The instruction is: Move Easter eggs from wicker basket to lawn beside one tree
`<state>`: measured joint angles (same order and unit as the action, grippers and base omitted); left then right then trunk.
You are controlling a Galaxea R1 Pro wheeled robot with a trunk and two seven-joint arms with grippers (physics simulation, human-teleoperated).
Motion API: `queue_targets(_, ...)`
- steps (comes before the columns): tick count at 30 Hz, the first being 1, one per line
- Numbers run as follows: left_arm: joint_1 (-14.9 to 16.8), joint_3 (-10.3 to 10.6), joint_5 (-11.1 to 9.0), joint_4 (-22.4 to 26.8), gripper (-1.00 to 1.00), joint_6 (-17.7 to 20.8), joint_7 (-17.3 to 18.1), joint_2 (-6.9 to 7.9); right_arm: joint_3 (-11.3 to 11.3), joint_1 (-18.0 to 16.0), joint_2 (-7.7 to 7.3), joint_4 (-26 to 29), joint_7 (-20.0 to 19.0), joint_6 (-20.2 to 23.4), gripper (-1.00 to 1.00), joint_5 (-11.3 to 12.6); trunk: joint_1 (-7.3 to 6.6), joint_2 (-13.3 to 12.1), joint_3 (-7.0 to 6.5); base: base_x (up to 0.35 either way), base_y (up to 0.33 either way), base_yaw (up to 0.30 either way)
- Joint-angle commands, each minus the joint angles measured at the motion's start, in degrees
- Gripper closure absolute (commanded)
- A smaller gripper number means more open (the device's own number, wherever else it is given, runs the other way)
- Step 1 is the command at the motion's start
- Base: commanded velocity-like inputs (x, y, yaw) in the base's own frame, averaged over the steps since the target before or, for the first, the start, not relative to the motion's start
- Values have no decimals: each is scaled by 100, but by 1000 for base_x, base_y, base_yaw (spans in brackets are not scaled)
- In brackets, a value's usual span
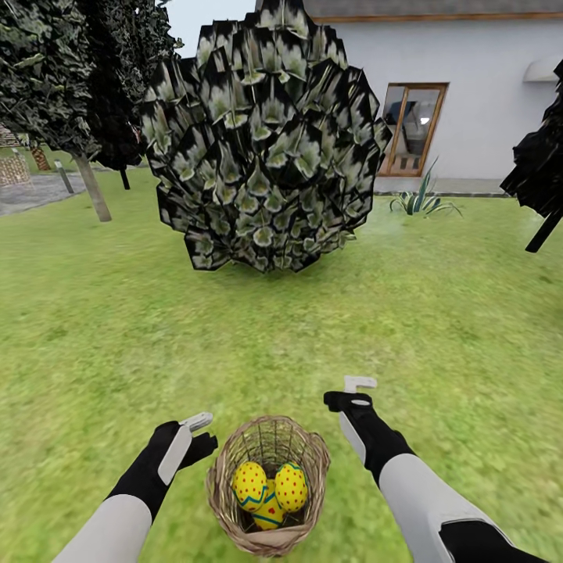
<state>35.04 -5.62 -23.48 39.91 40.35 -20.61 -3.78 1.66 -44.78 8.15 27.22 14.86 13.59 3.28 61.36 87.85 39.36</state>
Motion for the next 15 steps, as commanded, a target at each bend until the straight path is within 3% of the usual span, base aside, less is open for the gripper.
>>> queue_targets(1,2,-18,-60,6,-100,16,-47,-6,18,-3,-10,11,30,30,-100,80,22,44,24,0,0,0)
queue_targets(15,2,-27,-68,-24,-100,-25,-48,-2,36,0,-9,-26,14,16,-100,149,330,606,275,0,0,0)
